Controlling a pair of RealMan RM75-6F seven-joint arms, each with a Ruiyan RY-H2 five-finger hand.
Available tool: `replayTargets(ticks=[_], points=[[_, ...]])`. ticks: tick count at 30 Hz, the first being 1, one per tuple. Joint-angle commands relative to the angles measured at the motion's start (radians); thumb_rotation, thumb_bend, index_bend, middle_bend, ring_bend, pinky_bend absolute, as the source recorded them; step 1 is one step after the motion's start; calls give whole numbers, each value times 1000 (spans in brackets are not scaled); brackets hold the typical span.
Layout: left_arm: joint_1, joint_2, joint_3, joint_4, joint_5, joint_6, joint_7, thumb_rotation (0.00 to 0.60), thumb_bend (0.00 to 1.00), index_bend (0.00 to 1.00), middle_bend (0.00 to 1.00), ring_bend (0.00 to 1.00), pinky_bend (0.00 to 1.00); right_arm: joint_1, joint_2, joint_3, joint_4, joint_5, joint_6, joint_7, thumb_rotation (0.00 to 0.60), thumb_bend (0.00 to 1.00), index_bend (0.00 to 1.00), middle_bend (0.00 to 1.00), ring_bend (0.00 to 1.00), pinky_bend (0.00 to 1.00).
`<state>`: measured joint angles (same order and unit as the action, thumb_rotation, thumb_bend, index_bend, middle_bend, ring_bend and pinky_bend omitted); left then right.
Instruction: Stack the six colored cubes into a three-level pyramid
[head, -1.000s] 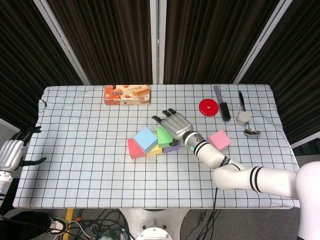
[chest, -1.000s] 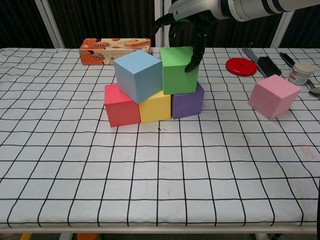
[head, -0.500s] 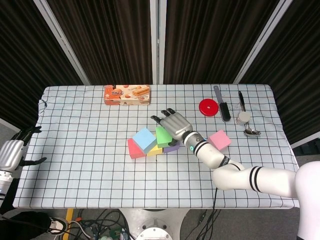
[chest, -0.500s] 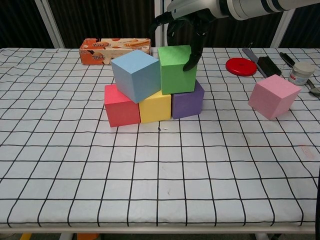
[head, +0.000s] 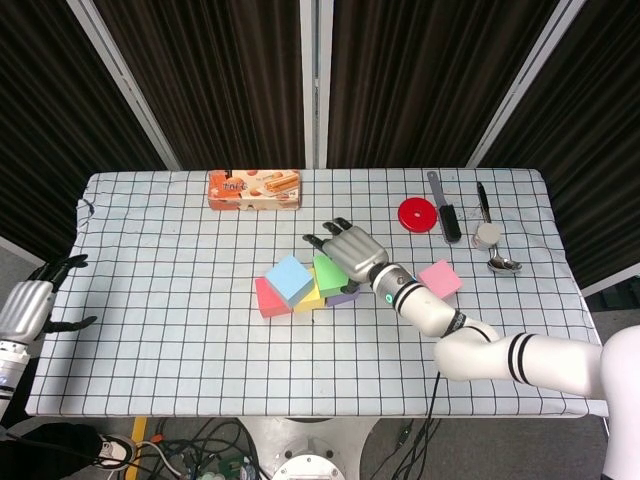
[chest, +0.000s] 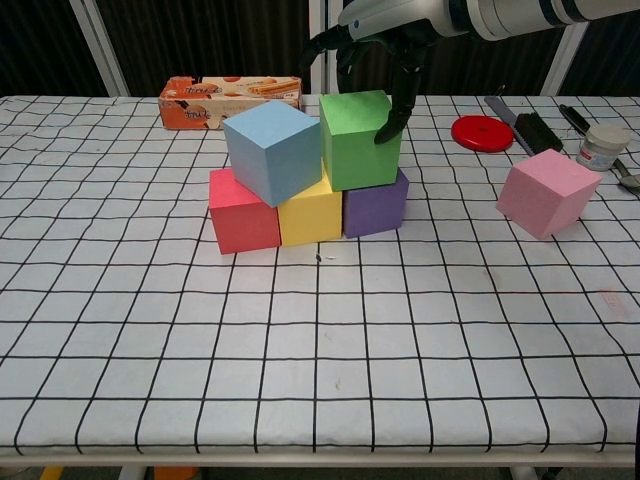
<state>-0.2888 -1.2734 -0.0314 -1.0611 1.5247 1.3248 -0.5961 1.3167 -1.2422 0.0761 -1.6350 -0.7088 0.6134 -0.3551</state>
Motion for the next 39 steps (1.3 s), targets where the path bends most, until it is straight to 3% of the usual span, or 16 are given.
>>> replayTargets(ticks=[1,9,20,29,39], points=[[0,0,0,-1,-1,0,1,600,1,137,204,94,203,-4,-1,-3,6,-9,-4,6,600,118,0,409,24,0],[2,-2,-1,4,-5,-3,-1,600,1,137,204,94,203,-1,-8,-4,19,-4,-21,21,600,103,0,338,12,0],[3,-3,-1,9,-4,-1,-10,600,2,137,204,93,203,5,7,-3,9,3,-30,42,600,46,0,161,0,0],[5,2,-4,4,-3,8,-23,600,1,137,204,94,203,-12,56,70,-56,-63,8,99,600,42,0,145,0,0],[9,-2,-2,11,0,15,-34,600,1,137,203,93,203,70,-4,55,-14,-44,-49,37,600,40,0,78,0,0]])
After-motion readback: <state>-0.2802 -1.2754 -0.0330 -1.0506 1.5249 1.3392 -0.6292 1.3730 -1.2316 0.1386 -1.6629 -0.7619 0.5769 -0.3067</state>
